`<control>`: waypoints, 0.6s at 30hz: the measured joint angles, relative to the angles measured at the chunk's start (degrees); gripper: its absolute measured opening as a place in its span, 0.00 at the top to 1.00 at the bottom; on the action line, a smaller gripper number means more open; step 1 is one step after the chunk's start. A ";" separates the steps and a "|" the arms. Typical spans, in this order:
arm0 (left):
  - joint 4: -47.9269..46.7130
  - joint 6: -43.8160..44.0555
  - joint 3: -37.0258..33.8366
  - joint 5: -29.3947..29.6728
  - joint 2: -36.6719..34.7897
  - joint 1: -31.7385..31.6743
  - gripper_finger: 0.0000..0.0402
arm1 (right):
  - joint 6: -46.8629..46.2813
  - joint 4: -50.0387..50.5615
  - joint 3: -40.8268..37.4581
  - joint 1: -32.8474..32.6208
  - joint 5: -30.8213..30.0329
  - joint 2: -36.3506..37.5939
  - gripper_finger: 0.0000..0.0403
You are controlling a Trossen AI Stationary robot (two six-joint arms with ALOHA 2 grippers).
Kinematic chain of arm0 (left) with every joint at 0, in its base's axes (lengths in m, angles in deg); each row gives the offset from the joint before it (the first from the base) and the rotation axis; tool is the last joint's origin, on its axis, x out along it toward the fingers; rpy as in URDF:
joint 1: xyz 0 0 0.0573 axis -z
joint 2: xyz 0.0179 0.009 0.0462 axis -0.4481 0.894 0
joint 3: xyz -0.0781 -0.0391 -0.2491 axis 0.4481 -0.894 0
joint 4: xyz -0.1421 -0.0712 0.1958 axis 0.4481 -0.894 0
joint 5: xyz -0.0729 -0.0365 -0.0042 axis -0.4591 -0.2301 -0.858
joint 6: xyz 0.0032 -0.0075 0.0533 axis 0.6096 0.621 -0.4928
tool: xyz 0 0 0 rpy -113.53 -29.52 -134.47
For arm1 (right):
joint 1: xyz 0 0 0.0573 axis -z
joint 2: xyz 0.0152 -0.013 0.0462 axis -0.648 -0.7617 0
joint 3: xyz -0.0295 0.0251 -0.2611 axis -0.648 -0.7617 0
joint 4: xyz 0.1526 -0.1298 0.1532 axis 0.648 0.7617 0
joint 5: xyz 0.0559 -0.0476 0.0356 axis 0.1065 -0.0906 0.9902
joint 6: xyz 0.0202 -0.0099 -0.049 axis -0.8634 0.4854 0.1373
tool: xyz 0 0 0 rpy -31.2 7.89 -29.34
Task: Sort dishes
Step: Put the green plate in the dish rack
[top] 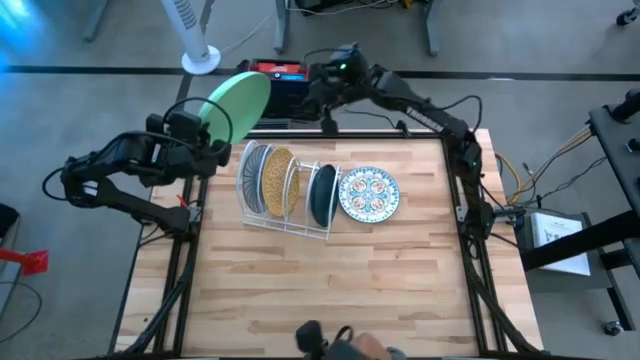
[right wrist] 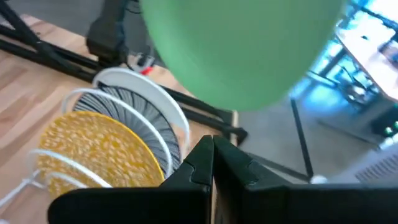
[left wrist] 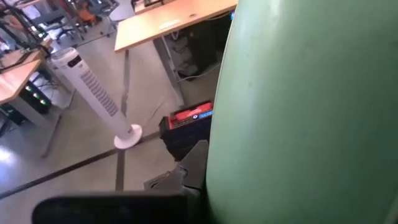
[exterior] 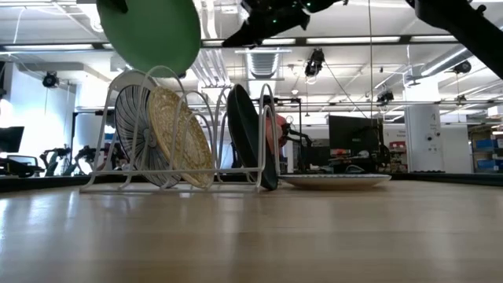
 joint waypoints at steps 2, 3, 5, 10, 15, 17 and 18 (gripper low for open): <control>0.10 -1.81 3.46 -0.12 1.78 0.01 0.91 | -1.18 0.49 0.00 1.26 -0.13 0.77 1.00; -0.02 -2.48 5.46 -0.21 2.86 0.01 0.91 | -1.37 1.05 0.00 1.67 -0.12 0.94 1.00; 0.10 -3.65 10.02 -0.51 4.90 0.02 0.91 | -1.40 2.19 0.00 2.49 -0.12 1.42 1.00; 0.05 -4.28 19.18 -3.08 11.50 0.91 0.91 | -0.36 6.39 -0.15 4.09 0.23 1.64 1.00; 0.07 -5.45 24.53 -3.51 19.04 1.23 0.91 | 0.48 8.82 -0.81 5.48 8.42 1.61 1.00; 0.06 -6.88 26.46 -2.85 21.34 1.23 0.91 | 0.65 10.31 -0.81 6.12 11.64 1.61 1.00; 0.08 -7.36 27.32 -2.05 22.13 1.23 0.91 | 0.99 11.28 -0.81 6.51 12.39 1.64 1.00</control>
